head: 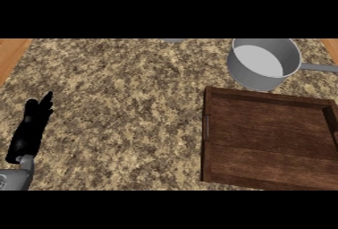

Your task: Pick the cupcake from the tray and place it in the pot

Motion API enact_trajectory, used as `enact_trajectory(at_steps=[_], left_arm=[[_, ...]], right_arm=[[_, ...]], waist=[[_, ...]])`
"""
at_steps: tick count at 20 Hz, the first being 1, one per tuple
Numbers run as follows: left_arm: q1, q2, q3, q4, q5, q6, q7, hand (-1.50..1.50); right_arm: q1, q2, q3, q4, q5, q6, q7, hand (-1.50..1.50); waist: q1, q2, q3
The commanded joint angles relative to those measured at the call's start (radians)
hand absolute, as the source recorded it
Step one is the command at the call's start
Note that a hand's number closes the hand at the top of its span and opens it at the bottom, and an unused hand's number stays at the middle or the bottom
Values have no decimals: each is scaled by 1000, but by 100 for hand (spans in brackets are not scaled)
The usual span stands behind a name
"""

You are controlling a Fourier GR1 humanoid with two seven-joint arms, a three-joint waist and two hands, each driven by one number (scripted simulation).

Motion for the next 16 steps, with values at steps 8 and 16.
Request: enact_trajectory(at_steps=[8, 16], left_arm=[[-26, -48, -14, -4, -47, 11, 21, 0], [-45, -43, 17, 21, -41, -19, 25, 0]], right_arm=[[-113, 199, 169, 178, 122, -57, 31, 150], [-185, 291, 154, 365, 114, -15, 101, -150]], waist=[[0, 3, 2], [3, 6, 2]])
